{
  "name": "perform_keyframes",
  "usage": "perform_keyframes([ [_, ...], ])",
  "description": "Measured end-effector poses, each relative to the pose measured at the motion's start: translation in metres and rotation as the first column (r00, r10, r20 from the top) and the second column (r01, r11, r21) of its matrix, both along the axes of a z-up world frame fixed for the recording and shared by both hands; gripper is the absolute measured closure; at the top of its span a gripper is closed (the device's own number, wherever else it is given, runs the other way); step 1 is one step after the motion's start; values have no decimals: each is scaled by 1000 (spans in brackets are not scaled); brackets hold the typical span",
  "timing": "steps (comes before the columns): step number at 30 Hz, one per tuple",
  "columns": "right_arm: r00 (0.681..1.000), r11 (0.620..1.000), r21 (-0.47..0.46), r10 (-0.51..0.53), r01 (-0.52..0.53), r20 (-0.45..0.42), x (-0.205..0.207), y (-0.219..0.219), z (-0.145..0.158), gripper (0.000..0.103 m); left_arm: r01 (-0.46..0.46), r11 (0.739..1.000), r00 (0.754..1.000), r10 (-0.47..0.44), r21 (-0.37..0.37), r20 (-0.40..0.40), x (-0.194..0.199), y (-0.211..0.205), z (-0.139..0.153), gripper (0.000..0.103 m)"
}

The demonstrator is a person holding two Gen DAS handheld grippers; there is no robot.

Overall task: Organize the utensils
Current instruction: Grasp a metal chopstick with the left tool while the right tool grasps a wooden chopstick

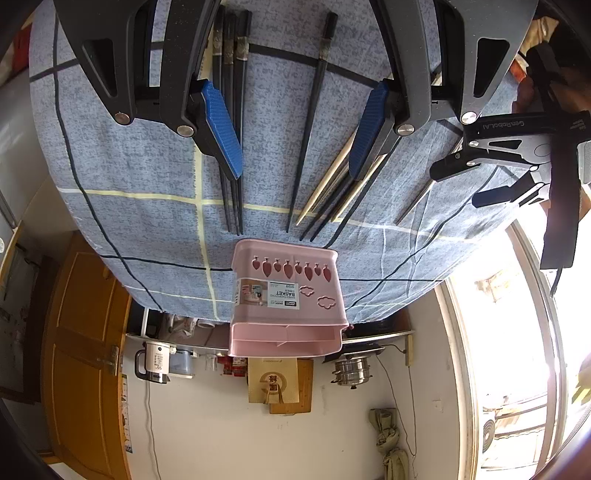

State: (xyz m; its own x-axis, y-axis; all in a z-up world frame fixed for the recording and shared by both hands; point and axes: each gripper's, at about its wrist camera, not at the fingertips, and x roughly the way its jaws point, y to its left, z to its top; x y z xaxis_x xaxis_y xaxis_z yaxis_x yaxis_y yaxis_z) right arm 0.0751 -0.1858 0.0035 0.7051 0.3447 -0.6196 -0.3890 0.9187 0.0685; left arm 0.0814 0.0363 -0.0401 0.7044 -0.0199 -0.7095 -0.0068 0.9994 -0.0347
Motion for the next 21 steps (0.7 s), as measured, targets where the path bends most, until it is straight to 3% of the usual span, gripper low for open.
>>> perform_keyframes([
  [7,993,999,34,46,-42,-107,35,26,-15,79,-6,999,995,2,-40,-98,32,14,-12,27],
  [14,974,999,42,31,-22,-224,66,37,-36,89,-13,998,993,6,-57,-116,45,20,-14,35],
  [21,962,1000,17,6,-1,-272,86,46,-46,90,-6,999,993,2,-32,-122,56,14,-12,56],
])
